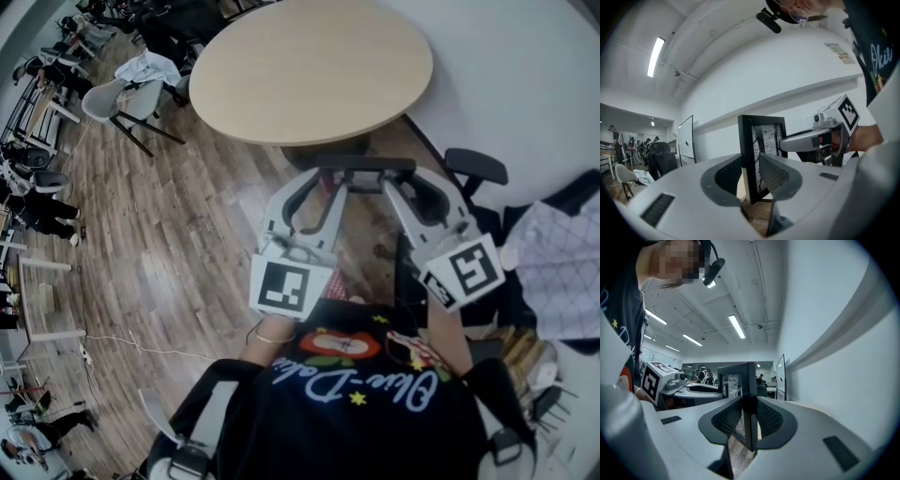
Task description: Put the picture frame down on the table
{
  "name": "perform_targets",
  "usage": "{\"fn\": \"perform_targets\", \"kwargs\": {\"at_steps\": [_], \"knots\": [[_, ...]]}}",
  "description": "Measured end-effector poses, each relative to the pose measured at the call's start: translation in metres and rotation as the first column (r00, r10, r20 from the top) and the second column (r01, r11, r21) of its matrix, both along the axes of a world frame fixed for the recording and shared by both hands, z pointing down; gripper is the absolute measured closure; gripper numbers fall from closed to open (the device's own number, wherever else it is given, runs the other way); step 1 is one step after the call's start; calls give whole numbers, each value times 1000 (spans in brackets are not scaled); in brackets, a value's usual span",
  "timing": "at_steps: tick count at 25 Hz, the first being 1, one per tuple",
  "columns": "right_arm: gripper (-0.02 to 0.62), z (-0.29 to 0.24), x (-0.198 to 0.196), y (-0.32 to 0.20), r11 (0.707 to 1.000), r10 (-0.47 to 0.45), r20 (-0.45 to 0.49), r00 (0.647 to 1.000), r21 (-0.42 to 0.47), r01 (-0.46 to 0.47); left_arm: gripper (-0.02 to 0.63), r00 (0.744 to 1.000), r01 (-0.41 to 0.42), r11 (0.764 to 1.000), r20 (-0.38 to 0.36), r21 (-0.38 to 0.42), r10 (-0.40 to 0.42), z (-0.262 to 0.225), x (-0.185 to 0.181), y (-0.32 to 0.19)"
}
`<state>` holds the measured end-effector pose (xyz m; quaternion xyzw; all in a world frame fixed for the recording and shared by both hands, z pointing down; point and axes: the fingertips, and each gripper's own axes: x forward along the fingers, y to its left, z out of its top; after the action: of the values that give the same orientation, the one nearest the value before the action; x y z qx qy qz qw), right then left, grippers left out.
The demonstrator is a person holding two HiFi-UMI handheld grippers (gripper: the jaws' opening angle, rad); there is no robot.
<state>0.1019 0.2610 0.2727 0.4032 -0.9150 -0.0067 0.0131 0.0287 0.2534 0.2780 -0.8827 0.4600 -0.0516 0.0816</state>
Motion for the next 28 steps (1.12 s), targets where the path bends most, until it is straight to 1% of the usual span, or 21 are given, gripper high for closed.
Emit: {"fn": "perform_targets", "kwargs": {"at_steps": [4,8,10,20,28], "knots": [[526,3,7,-20,999,32,-36,999,23,-31,511,999,-32,999,0,6,32,0,4,-21],[526,0,4,-36,998,61,-15,998,6,-61,511,998,-59,998,0,7,59,1,5,-40],[526,1,5,-44,997,73,-18,997,1,-73,511,998,-70,998,-1,5,70,2,6,-49],[526,8,-1,-90,994,103,-39,994,-16,-104,511,995,-100,995,-18,-15,100,9,1,-97],[526,3,-15,-116,993,120,-40,992,-17,-121,511,992,-123,992,-19,-24,123,7,-13,-125]]}}
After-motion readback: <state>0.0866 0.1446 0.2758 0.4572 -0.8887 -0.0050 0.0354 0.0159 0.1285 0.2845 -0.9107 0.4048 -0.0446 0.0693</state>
